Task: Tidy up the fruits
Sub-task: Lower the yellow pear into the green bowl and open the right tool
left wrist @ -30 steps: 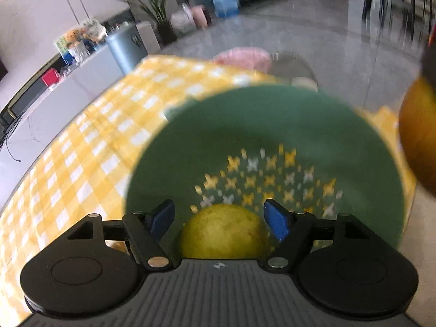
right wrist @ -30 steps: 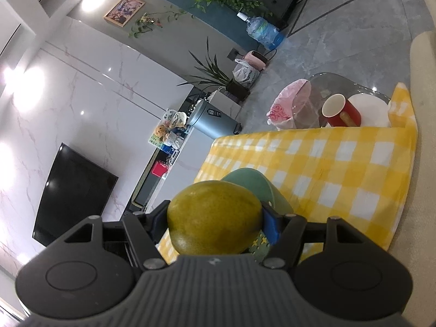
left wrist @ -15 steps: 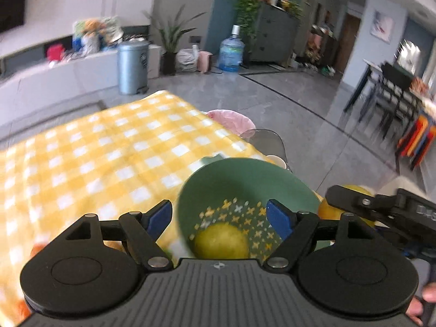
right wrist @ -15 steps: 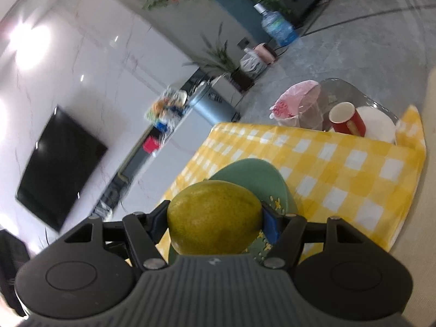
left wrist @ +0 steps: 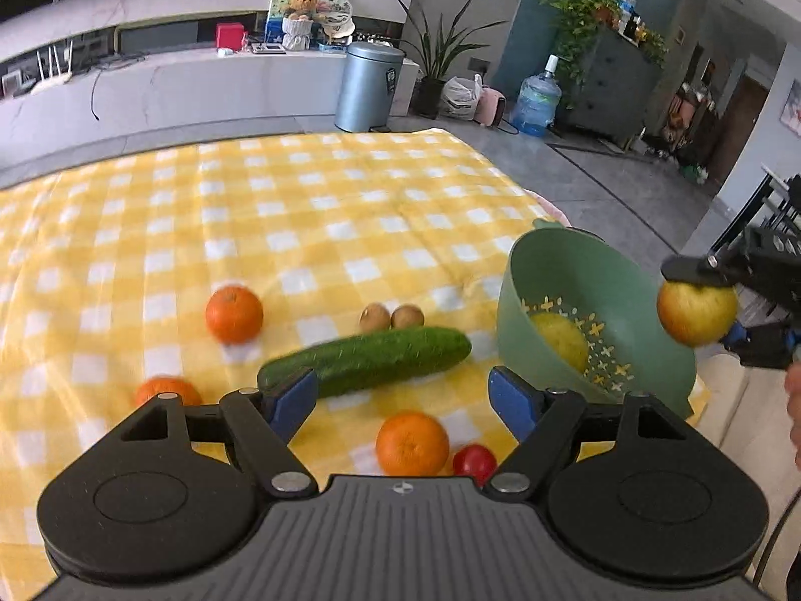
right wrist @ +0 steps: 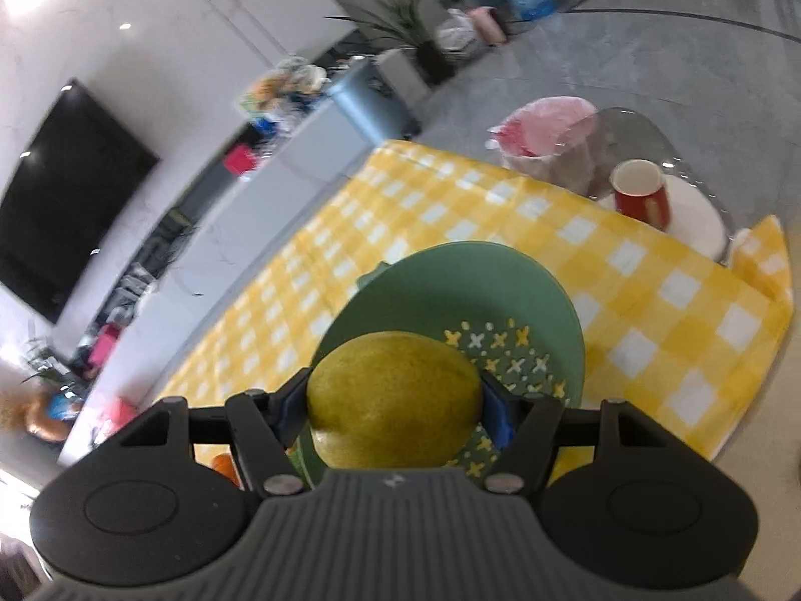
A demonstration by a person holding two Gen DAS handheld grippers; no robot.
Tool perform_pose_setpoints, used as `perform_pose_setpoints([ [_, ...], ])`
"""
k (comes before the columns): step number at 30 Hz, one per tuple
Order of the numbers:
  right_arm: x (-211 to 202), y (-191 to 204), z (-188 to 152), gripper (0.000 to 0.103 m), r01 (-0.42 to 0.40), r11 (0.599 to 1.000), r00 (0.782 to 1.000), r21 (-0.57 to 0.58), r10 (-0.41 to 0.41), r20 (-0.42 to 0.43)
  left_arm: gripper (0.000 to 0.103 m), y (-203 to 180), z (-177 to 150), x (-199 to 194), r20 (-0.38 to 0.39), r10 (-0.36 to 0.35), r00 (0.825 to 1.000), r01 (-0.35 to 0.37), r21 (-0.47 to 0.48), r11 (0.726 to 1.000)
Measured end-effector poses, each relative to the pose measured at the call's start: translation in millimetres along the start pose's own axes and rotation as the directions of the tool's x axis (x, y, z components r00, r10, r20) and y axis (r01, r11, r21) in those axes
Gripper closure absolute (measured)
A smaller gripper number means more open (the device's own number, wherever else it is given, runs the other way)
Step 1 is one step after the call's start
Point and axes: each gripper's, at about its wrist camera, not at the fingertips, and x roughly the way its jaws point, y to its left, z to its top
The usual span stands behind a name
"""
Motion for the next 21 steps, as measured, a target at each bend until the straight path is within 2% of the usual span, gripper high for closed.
perform_pose_setpoints([
  [4, 11, 9, 1, 0.038, 0.046, 0.994, 0.999, 0.098, -0.044, -0.023, 0.012, 9, -3, 1, -0.025, 0.001, 1.000, -0.002, -0.025, 1.000],
  [8, 28, 31, 3, 0.038, 0.203, 0.979, 0.979, 0.017, -0.203, 0.010, 0.012, 14, -8, -10, -0.023, -0.045, 0.999, 0.044, -0.032, 0.999],
  [12, 63, 38, 6, 0.038, 0.340, 0.940, 0.938, -0.040, -0.342, -0.050, 0.012, 19, -12, -13, -0.024, -0.054, 0.998, 0.053, -0.044, 0.998],
  [14, 79, 35, 5, 0.038, 0.403, 0.914, 0.911, -0.054, -0.406, -0.071, 0.012, 21, -12, -11, -0.043, -0.060, 0.997, 0.058, -0.057, 0.997],
  [17, 96, 31, 3, 0.038, 0.518, 0.853, 0.852, -0.065, -0.521, -0.051, 0.012, 25, -12, -10, -0.066, -0.086, 0.994, 0.081, -0.070, 0.994],
  [21, 109, 33, 2, 0.038, 0.562, 0.818, 0.820, -0.126, -0.571, -0.049, 0.012, 30, -10, -11, -0.079, -0.115, 0.990, 0.109, -0.082, 0.991],
])
